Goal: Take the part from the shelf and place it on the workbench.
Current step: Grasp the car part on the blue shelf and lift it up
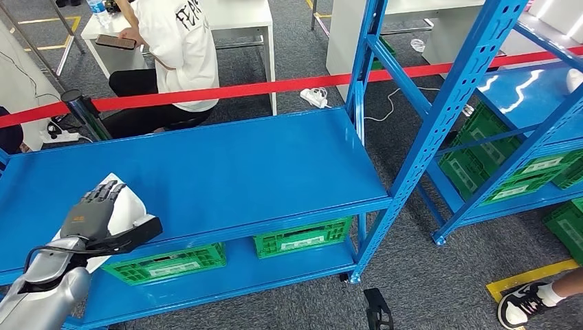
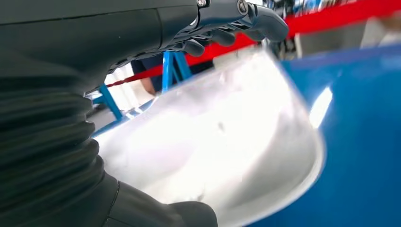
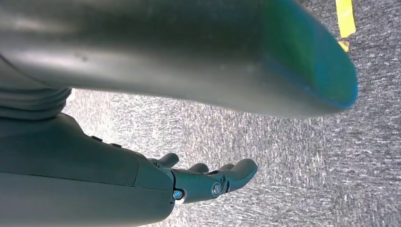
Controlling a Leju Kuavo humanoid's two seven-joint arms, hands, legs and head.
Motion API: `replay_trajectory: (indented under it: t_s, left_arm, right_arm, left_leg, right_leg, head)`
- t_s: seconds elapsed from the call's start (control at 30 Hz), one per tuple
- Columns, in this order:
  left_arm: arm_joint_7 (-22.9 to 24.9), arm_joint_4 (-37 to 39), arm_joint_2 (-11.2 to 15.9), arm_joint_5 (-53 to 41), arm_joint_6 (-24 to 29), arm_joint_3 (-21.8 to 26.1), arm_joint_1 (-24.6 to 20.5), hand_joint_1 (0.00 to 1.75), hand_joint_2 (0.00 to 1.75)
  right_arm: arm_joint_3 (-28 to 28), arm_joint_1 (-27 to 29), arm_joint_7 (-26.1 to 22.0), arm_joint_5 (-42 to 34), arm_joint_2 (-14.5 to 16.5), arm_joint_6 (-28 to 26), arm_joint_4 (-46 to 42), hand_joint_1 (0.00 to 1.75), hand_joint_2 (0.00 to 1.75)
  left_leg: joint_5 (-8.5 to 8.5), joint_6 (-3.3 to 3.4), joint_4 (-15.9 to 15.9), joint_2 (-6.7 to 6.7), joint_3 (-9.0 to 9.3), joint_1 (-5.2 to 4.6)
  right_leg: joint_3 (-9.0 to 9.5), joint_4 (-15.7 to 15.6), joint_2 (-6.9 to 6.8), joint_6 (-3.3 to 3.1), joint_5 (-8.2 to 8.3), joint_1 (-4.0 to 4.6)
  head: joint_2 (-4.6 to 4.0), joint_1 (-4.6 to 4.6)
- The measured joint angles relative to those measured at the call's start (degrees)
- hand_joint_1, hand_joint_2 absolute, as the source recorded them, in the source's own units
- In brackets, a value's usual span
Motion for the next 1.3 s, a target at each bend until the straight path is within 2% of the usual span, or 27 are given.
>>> replay_trajectory:
  t_s: [0.17, 0.5, 0.67, 0.8, 1.03, 1.3]
  left_arm:
    - [3.11, 1.67, 0.37, -2.47, -2.25, -0.59, -0.70, 0.00, 1.75]
    - [3.70, 3.31, 0.69, -2.75, -2.17, -0.81, -1.23, 0.00, 1.75]
    - [7.07, 3.75, 1.35, -3.85, 0.93, -0.83, -1.24, 0.00, 1.75]
    - [7.42, 4.12, 2.35, -3.46, 2.28, -0.80, -1.06, 0.00, 1.75]
    - [4.37, 4.56, 3.98, 0.42, 3.02, 1.01, -1.01, 0.00, 1.75]
    - [-2.92, 2.75, 4.56, 9.85, 11.64, 8.54, -1.07, 0.00, 1.75]
  right_arm:
    - [-0.17, 0.00, 0.02, 0.57, 0.02, -0.02, 0.00, 0.00, 0.00]
    - [-0.25, -0.06, 0.02, 0.65, 0.02, -0.04, 0.00, 0.00, 0.00]
    - [-0.25, -0.05, 0.02, 1.14, 0.02, -0.04, 0.00, 0.00, 0.00]
    - [-0.25, -0.01, 0.01, 1.54, 0.02, -0.04, 0.00, 0.00, 0.00]
    - [-0.25, 0.03, -0.26, 2.35, 0.02, 0.39, 0.00, 0.00, 0.00]
    - [-0.29, 0.08, -0.23, 2.85, 0.04, 0.36, 0.00, 0.00, 0.00]
  left_leg:
    - [0.00, 0.00, 0.00, 0.00, 0.00, 0.00]
    - [0.00, 0.00, 0.00, 0.00, 0.00, 0.00]
    - [0.00, 0.00, 0.00, 0.00, 0.00, 0.00]
    - [0.00, 0.00, -0.01, 0.01, 0.01, 0.00]
    - [0.01, -0.01, -0.01, 0.00, 0.01, 0.01]
    - [0.01, -0.01, 0.00, 0.00, 0.01, 0.01]
  right_leg:
    - [0.00, 0.00, 0.00, 0.00, 0.00, 0.00]
    - [0.00, 0.00, 0.00, 0.00, 0.00, 0.00]
    - [0.01, 0.01, 0.00, 0.00, 0.00, 0.00]
    - [0.00, 0.01, 0.00, 0.00, 0.00, 0.00]
    - [0.00, 0.02, 0.00, -0.01, -0.01, 0.01]
    - [-0.01, 0.02, 0.00, -0.01, -0.01, 0.00]
  head:
    - [0.00, 0.00]
    - [0.00, 0.00]
    - [0.00, 0.00]
    - [0.00, 0.00]
    - [0.00, 0.00]
    - [0.00, 0.00]
